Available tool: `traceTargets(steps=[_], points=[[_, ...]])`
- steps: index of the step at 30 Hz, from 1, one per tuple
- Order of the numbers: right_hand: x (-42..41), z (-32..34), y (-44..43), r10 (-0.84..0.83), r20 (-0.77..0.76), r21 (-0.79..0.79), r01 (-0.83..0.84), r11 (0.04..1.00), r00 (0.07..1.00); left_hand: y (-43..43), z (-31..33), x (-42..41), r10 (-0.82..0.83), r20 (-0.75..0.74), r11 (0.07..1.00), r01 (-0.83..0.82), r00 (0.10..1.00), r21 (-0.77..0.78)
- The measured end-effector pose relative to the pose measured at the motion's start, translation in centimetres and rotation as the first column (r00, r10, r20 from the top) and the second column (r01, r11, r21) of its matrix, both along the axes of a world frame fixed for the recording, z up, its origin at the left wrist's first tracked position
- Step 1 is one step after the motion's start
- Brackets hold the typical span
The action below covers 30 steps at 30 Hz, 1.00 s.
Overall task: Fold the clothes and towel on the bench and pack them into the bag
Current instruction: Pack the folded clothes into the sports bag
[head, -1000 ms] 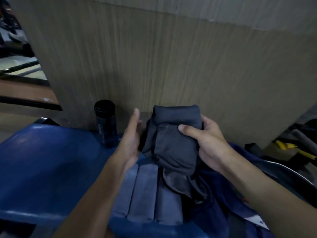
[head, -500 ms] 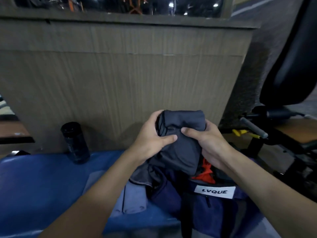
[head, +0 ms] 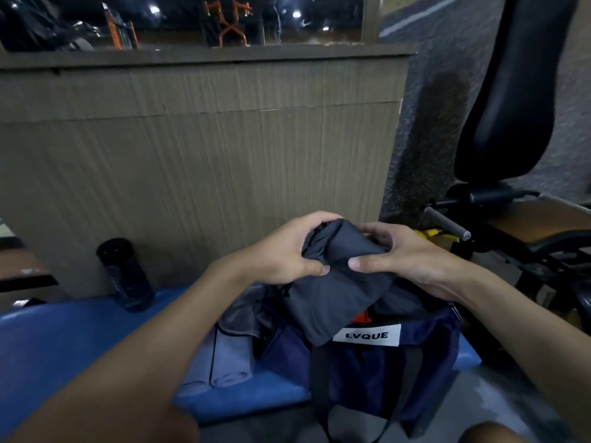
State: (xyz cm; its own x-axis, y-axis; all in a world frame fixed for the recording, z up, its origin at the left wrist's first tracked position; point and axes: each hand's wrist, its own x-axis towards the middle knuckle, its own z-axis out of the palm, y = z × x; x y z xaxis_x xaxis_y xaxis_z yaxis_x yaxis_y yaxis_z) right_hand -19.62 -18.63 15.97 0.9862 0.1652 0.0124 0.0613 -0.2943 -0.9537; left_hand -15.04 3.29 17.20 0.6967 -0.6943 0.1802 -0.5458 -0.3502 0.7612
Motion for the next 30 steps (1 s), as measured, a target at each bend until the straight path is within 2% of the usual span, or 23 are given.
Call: traceTargets(steps=[3,8,11,13,16,19,21,24,28,30], points=[[-1.0,-0.6,-0.4,0.02,0.042,-0.025,-0.019,1.0,0.999,-0.8,0.1,-0.3,-0.05,0.027,0.995,0.047,0.998,0.082],[-1.7,-2.2,-0.9,-0.146,0.25,0.055,0.136,0.989,0.957,-1.0,-1.4,-0.1,0.1,-0.07,0.994,-0.097,0.993,0.043],[-2.1,-2.9,-1.6,-0.203,0.307,0.099,0.181,0.978,0.93,-0.7,-1.5,-0.6,0.074,-0.047,0.989,-0.067,0.996,0.131],[-2.3,-3.5,-2.0,-0.245,0.303,0.148,0.209,0.967,0.921,-1.0,-1.3,-1.1,0.028,-0.031,0.991,-0.024,0.999,0.132],[-2.7,-4.1,-2.5,-0.276,0.226,0.196,0.234,0.952,0.934,-1.6,-1.5,-0.7,0.046,0.039,0.996,-0.049,0.998,0.072],[-2.9,-4.0,-3.2,-0.27,0.172,0.173,0.241,0.955,0.947,-2.1,-1.5,-0.5,0.013,0.035,0.995,-0.016,0.999,0.094],[-2.8,-3.4,-3.5,-0.229,0.172,0.096,0.215,0.972,0.958,-2.8,-1.3,-0.5,-0.037,0.057,0.985,0.027,0.998,0.172],[-2.4,-2.7,-3.7,-0.104,0.198,-0.18,0.141,0.974,0.975,-4.0,-0.9,-0.6,-0.101,0.117,0.947,0.059,0.988,0.315],[-2.1,-3.1,-3.8,0.019,0.294,-0.513,0.14,0.847,0.956,-5.3,-0.4,-0.6,-0.166,0.168,0.891,0.075,0.972,0.448],[-2.1,-3.6,-3.9,0.062,0.317,-0.597,0.148,0.788,0.947,-5.8,-0.3,-0.4,-0.158,0.192,0.876,0.048,0.969,0.48]])
